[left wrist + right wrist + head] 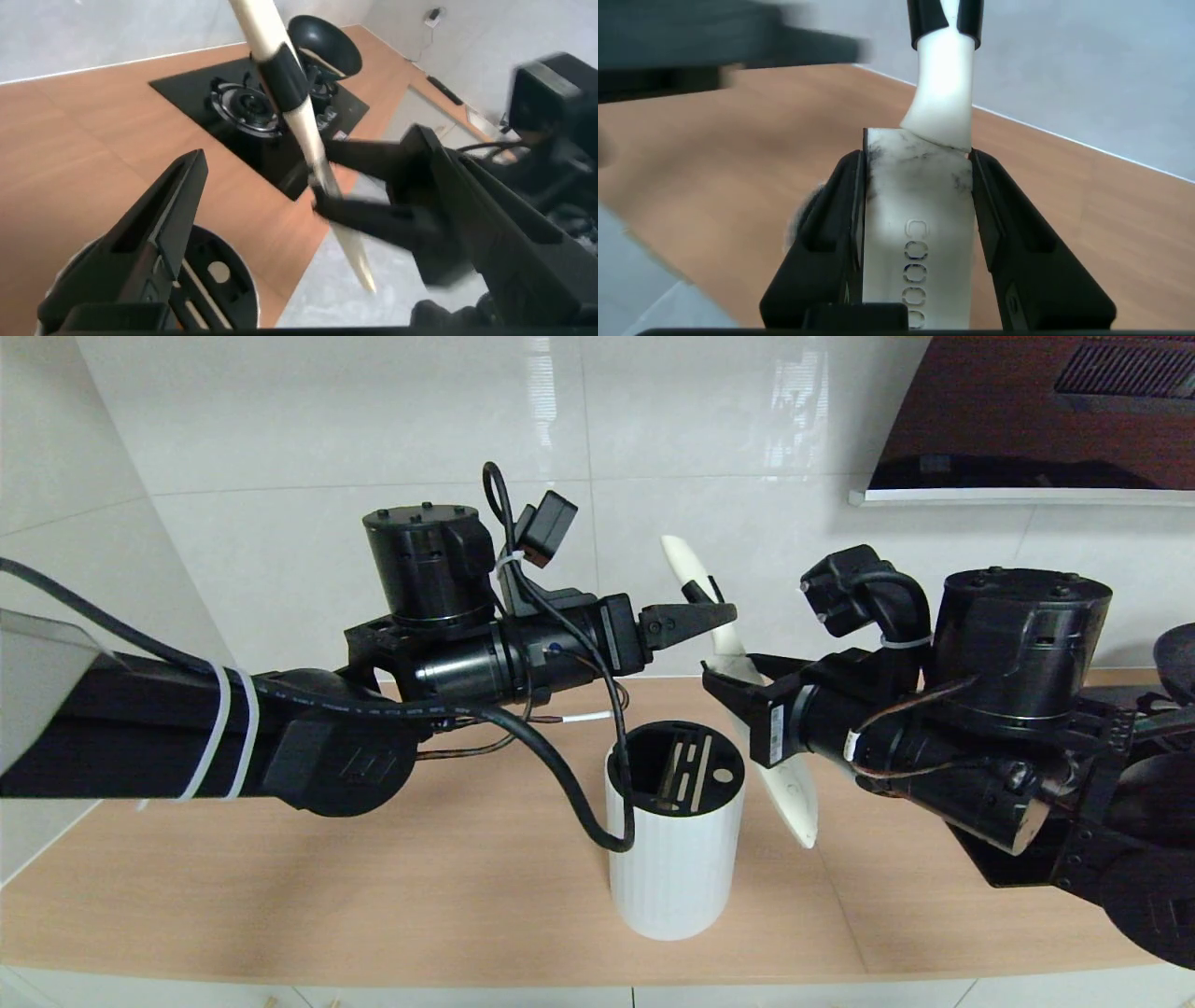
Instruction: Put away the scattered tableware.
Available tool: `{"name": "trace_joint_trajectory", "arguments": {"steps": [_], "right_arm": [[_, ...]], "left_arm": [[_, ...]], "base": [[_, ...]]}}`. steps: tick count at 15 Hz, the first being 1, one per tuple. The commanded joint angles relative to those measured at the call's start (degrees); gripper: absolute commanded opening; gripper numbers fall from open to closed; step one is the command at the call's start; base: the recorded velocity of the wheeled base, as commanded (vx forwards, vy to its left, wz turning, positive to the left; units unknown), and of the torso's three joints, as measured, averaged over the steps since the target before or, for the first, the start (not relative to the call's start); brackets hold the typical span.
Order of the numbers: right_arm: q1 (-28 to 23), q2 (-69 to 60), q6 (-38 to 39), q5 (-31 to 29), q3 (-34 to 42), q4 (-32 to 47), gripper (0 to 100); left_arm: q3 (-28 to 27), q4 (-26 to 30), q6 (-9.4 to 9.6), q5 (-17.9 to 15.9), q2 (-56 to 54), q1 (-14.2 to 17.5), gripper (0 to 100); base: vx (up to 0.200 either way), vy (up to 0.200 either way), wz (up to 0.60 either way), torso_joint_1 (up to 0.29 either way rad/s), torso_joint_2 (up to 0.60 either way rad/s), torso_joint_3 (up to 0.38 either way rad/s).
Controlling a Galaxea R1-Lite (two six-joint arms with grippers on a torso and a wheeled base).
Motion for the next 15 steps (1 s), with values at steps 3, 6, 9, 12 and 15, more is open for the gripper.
{"name": "trace_joint_trajectory", "arguments": {"steps": [3,6,9,12,15], "right_arm": [[1.7,3.0,0.1,-0.1,-0.6,-0.1,0],[1.8,2.9,0.1,-0.1,-0.6,-0.5,0],[1.8,2.7,0.1,-0.1,-0.3,-1.6,0],[1.8,2.5,0.1,-0.1,-0.1,-1.7,0],[2.2,2.1,0.1,-0.1,0.1,-1.7,0]], "left_arm": [[-0.6,-0.1,-0.03,0.1,-0.5,-0.6,100],[-1.0,-0.1,-0.03,0.1,-0.5,-0.7,100],[-0.8,0.0,-0.03,0.1,-0.3,-0.7,100],[-0.8,0.1,-0.03,0.1,0.2,-0.5,100],[-1.0,0.0,-0.03,0.4,1.0,0.8,100]], "base": [[0.000,0.000,0.00,0.000,0.00,0.000],[0.000,0.000,0.00,0.000,0.00,0.000],[0.000,0.000,0.00,0.000,0.00,0.000],[0.000,0.000,0.00,0.000,0.00,0.000],[0.000,0.000,0.00,0.000,0.00,0.000]]}}
